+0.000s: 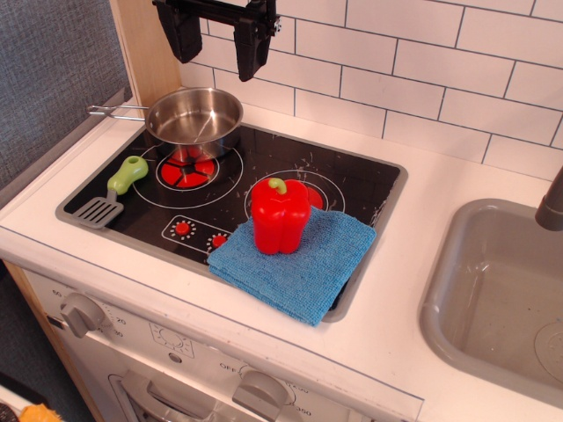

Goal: Put the pot on the right upper part of the stove.

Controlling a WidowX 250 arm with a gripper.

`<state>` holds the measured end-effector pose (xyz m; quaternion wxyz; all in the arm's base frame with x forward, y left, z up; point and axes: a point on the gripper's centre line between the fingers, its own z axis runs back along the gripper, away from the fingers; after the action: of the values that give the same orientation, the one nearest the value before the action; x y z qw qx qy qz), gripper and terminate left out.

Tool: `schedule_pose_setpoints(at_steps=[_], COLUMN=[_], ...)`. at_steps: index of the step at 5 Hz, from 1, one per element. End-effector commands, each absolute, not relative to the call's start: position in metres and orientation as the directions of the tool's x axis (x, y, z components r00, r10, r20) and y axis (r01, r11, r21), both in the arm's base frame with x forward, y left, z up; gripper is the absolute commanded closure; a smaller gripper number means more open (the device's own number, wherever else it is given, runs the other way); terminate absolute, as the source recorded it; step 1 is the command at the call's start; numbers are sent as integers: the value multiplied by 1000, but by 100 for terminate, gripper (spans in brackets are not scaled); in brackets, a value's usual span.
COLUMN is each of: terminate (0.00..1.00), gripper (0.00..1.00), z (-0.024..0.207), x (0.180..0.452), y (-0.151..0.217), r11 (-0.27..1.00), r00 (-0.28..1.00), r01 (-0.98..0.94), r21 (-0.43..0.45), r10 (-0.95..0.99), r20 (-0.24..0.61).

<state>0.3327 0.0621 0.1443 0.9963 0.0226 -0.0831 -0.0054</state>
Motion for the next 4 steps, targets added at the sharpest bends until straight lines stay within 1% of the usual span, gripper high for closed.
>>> schedule_pose_setpoints(at_steps=[1,2,3,4], terminate=[0,0,0,0], gripper=[0,0,0,0], z=[144,132,114,88], x=[333,349,363,379], y=[62,80,98,116], r11=[999,998,993,992], r00=[986,981,979,974], r01=[7,-64,-112,-126], r21=[46,20,47,28], r10=[-15,59,101,118], r20=[165,183,180,192])
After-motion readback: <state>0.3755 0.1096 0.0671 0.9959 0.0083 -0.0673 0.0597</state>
